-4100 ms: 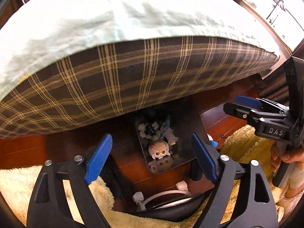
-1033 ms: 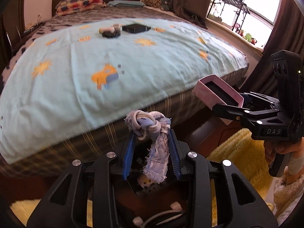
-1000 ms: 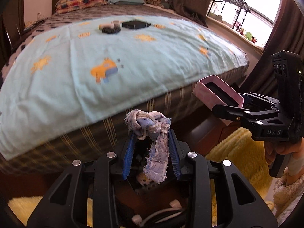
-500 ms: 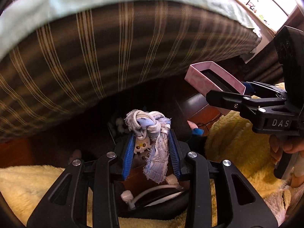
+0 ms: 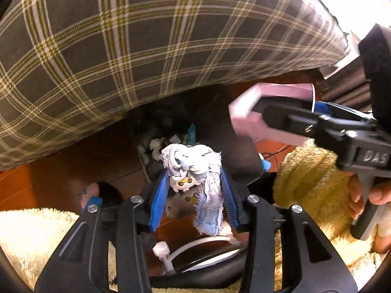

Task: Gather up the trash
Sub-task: 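Carry the cloth and pink box down into the black bin, then open both grippers to release the cloth and pink box into the bin, then grasp the dark scrunchie with the left gripper while the right gripper grasps the black box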

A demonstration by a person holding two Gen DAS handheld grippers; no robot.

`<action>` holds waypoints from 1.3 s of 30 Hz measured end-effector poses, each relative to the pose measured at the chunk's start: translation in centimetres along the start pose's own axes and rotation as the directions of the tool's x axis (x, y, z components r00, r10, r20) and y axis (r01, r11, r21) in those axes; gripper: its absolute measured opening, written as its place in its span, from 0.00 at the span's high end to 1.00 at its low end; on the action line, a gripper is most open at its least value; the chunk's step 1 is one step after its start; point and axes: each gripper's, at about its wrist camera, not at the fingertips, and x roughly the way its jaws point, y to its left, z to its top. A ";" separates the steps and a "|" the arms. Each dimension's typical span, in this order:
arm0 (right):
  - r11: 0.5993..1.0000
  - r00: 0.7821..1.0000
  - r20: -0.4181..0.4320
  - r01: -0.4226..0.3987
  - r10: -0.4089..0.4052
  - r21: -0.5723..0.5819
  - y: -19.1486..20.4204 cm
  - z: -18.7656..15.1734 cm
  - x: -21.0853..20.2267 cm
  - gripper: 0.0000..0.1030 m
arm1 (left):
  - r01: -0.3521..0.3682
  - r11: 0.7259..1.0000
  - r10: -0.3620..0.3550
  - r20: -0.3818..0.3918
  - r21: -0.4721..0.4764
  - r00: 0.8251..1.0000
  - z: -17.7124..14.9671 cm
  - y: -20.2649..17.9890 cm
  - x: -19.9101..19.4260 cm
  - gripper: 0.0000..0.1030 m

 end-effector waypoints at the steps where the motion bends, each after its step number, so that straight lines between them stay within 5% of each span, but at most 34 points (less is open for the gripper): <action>1: 1.000 1.000 0.005 0.001 -0.001 0.012 -0.2 0.0 -0.1 0.21 | -0.002 1.000 0.002 -0.002 -0.004 1.000 -0.1 0.0 0.0 0.57; 12: 0.999 1.000 0.020 0.012 -0.013 0.035 -2.2 0.6 -1.5 0.20 | -0.029 0.999 0.029 0.016 -0.021 0.999 -0.2 0.8 -1.1 0.21; 22: 0.998 0.989 0.135 0.058 -0.055 -0.018 -1.2 2.7 -6.0 0.20 | -0.053 0.998 0.056 0.135 -0.026 0.989 1.7 0.9 -7.8 0.12; 26: 0.996 0.972 0.225 0.079 -0.067 -0.047 -0.7 4.7 -9.8 0.20 | -0.081 0.997 0.083 0.231 -0.018 0.969 3.0 0.7 -12.6 0.12; 35: 0.974 0.891 0.435 0.196 -0.128 -0.115 0.7 13.4 -17.1 0.20 | -0.154 0.987 0.122 0.415 0.044 0.902 8.7 -0.5 -21.5 0.12; 39: 0.974 0.882 0.456 0.191 -0.117 -0.119 0.8 18.0 -17.9 0.20 | -0.184 0.983 0.151 0.452 0.028 0.879 12.3 0.2 -23.2 0.12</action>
